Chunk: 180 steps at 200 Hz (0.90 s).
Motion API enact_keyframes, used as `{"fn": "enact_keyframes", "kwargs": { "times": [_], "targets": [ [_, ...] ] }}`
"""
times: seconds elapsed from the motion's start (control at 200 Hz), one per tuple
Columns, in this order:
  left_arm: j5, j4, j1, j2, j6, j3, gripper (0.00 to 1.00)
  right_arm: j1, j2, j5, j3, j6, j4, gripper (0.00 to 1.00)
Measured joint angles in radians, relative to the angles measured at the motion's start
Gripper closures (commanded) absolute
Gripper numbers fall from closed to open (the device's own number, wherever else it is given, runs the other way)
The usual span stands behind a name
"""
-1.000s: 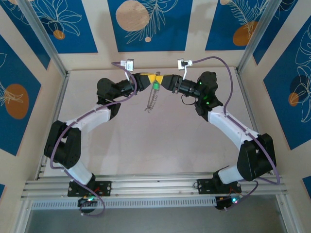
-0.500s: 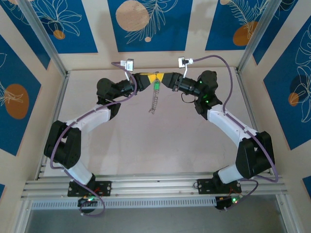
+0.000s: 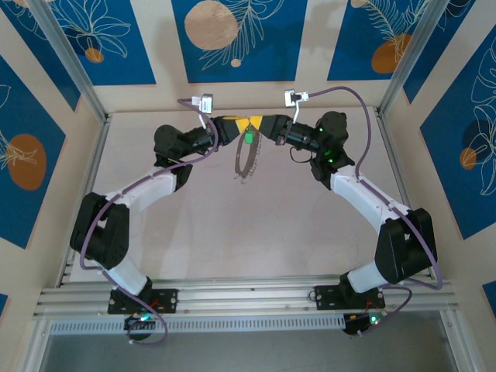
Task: Put the keys on the keyring
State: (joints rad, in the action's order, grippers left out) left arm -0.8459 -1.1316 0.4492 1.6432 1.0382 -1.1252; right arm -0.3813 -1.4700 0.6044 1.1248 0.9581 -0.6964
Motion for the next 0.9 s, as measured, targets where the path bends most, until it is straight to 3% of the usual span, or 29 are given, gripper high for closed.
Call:
{"fn": "enact_keyframes", "kwargs": {
  "times": [0.185, 0.42, 0.77, 0.9],
  "targets": [
    [-0.019, 0.058, -0.019, -0.029, -0.053, 0.000, 0.66, 0.027, -0.001, 0.071, 0.037, -0.061, 0.099, 1.00],
    [-0.071, 0.174, -0.080, -0.094, -0.158, -0.035, 0.54, 0.061, -0.008, 0.176, 0.105, -0.187, 0.261, 1.00],
    [-0.255, 0.446, -0.106, -0.075, -0.325, -0.197, 0.50, 0.074, -0.100, 0.348, 0.368, -0.476, 0.624, 1.00],
    [-0.318, 0.550, -0.107, -0.056, -0.393, -0.248, 0.56, 0.074, -0.155, 0.398, 0.474, -0.584, 0.765, 1.00]
  ]
}}
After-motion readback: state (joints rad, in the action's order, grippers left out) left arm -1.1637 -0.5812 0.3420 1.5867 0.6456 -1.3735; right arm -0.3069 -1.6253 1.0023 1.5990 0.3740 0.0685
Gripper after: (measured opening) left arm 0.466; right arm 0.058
